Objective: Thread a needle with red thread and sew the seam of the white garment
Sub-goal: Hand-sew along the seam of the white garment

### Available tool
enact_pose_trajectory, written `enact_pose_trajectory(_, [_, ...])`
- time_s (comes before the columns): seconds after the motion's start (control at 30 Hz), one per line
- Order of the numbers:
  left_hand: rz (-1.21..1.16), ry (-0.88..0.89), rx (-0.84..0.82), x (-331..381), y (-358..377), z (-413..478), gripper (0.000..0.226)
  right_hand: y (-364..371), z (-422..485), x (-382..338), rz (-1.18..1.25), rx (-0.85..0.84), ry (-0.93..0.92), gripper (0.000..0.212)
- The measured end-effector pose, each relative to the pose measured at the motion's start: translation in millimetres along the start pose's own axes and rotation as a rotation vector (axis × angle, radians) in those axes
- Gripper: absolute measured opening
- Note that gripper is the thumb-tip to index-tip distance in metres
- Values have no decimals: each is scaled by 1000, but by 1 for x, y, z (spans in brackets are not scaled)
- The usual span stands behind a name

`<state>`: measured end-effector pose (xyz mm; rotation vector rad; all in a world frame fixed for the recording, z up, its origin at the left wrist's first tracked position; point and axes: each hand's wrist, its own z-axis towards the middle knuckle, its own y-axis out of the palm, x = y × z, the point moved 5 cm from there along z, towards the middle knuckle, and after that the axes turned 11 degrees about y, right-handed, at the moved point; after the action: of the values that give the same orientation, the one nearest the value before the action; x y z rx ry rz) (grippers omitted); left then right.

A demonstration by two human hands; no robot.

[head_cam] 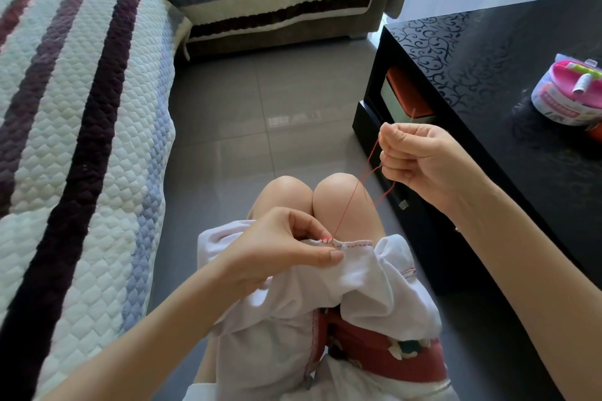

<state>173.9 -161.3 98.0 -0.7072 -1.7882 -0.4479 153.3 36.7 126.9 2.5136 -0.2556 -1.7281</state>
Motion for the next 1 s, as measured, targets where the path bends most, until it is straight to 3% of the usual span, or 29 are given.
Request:
enact_pose_trajectory(0.1, [-33,-6,3,-3,-1,-1,15,6,-7,7,-354,108,-51,21])
enact_pose_trajectory(0.17, [-76,-12,-11,-4,-2,-1,14,16,-16,20,-454,14,-75,28])
enact_pose_trajectory(0.23, [-134,-21,-32,-5,-3,-2,12,24,-29,35,-512,-77,-120,21])
enact_pose_trajectory(0.33, [-198,-43,-55,-7,-5,-2,8,29,-42,56,-662,-105,-183,11])
enact_pose_trajectory(0.43, [-223,-48,-75,-7,-5,-1,9,34,-47,60,-794,-108,-292,16])
enact_pose_trajectory(0.53, [-205,-33,-95,-5,-4,-1,11,34,-47,56,-802,-66,-383,23])
enact_pose_trajectory(0.73, [-180,-24,-85,-4,-4,0,20,33,-43,58,-777,-65,-379,15])
enact_pose_trajectory(1.0, [-192,-20,-97,-5,-4,1,8,33,-41,60,-750,-64,-349,12])
